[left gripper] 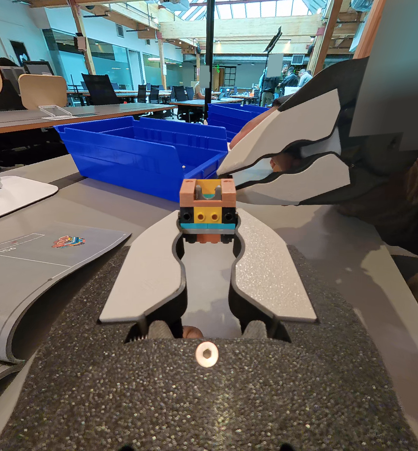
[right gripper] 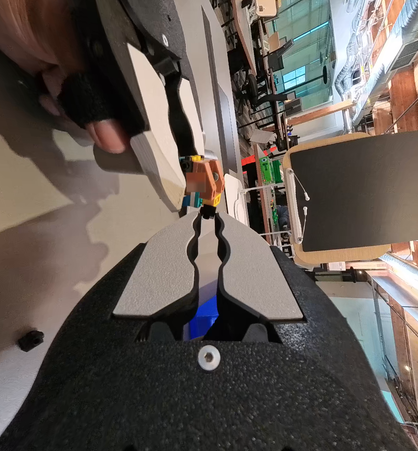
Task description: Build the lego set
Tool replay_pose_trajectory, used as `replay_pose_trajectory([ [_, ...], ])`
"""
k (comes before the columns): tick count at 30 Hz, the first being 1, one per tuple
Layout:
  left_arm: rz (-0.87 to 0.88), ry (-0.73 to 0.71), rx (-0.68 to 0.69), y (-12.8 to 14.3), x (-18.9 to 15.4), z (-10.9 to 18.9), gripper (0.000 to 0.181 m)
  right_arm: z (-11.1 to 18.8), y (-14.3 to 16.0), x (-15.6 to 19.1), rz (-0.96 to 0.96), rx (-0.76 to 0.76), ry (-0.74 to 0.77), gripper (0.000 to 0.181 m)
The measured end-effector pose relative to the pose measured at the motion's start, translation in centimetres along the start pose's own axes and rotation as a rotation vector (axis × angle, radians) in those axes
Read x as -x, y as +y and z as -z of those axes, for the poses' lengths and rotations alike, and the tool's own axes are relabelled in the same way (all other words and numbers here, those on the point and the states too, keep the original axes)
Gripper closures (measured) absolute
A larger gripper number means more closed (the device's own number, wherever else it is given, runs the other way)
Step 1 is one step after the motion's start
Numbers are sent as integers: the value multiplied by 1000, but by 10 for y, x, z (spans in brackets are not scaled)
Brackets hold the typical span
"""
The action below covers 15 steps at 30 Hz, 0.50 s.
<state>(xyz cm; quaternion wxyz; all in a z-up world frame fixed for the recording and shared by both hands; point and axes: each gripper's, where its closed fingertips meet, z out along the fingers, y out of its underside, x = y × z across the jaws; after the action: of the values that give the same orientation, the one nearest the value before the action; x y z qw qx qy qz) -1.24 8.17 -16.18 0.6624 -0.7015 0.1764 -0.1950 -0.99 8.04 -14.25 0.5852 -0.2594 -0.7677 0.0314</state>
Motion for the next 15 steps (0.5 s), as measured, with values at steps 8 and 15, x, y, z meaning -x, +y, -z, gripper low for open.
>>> replay_pose_trajectory([
  [8,-21,-24,20,3,1,-1,144,-1,-2,2,25,13,11,170],
  [15,22,33,-8,-1,-3,0,144,2,-5,2,-13,-25,-26,168],
])
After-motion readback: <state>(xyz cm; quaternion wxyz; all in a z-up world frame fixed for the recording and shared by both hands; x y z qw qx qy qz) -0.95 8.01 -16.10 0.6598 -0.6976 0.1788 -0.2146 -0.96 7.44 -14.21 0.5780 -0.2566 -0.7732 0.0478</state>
